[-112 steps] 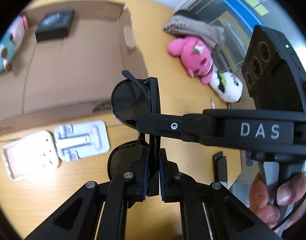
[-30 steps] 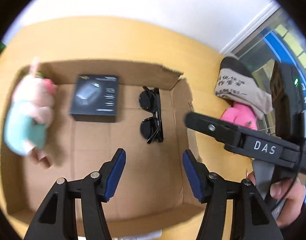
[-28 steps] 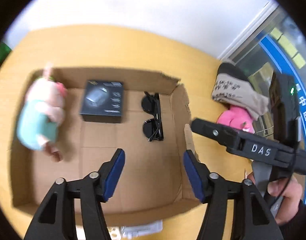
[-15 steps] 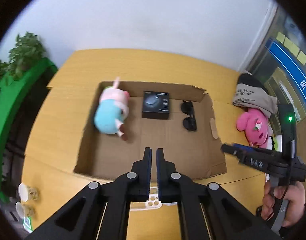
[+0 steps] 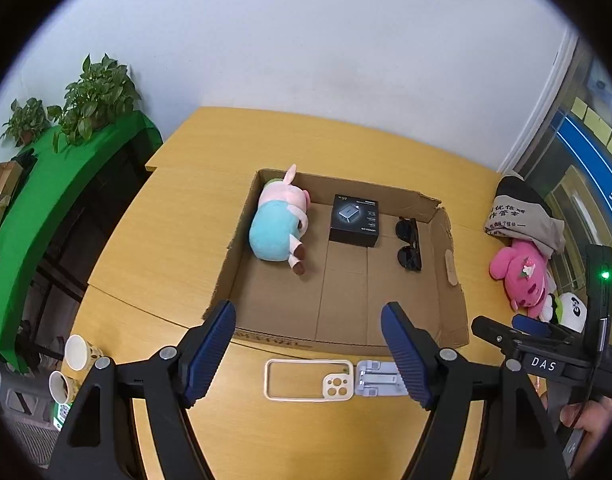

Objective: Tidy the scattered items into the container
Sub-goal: 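Withdraw the right tool and move the left tool toward the phone stand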

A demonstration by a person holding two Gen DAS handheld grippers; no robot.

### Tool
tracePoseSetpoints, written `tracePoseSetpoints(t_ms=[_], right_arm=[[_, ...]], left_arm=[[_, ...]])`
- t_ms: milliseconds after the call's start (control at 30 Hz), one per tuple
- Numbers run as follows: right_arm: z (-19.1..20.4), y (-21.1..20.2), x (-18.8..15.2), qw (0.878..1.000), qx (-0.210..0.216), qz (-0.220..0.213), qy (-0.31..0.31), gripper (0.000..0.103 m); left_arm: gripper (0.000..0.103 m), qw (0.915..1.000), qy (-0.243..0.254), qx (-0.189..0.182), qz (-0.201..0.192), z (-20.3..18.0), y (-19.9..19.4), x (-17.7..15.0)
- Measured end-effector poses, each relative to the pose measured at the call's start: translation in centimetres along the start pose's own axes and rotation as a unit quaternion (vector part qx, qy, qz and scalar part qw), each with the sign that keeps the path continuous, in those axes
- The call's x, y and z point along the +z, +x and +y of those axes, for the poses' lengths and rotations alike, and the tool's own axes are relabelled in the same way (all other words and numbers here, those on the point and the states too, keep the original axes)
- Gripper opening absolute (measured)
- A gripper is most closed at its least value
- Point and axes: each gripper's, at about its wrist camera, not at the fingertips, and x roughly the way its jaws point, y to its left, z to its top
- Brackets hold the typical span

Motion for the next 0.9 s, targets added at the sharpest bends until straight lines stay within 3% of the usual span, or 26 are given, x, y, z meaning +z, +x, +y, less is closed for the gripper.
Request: tracePoseSetpoints(t_ms=[300, 900], right_arm=[[1.4, -0.4, -1.0, 1.0, -0.013, 0.001, -0.001, 0.1], [1.9, -1.3, -1.3, 1.0, -0.009, -0.001, 0.0, 0.1]], left_arm=[[0.075, 1.0, -0.004, -0.006, -0.004, 1.6, -0.8, -0.6], [0.075, 0.9999, 0.014, -0.001, 0.008, 0.8, 0.7, -0.5]])
